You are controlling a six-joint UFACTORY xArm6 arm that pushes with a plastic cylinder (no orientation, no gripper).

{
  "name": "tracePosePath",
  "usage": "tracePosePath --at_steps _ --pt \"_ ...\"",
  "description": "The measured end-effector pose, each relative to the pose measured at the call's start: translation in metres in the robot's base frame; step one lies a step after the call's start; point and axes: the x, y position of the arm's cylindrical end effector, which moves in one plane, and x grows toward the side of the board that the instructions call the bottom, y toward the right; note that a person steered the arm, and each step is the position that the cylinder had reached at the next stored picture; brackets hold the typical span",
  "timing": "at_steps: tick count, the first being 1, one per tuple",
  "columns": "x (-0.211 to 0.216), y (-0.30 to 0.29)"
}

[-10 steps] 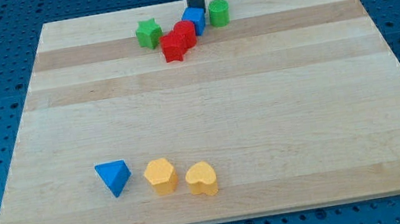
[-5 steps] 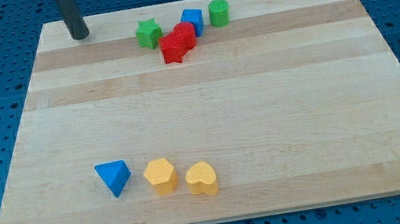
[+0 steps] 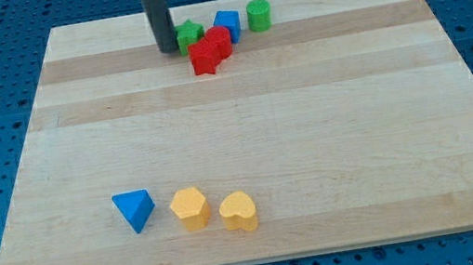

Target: Push the green star into the group of blocks

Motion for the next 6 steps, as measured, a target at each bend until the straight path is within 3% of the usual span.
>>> tracePosePath --at_steps 2,3,4,6 --pt "0.001 0.012" --pt "0.027 -0.04" --pt "0.075 -0.02" --pt "0.067 0.028"
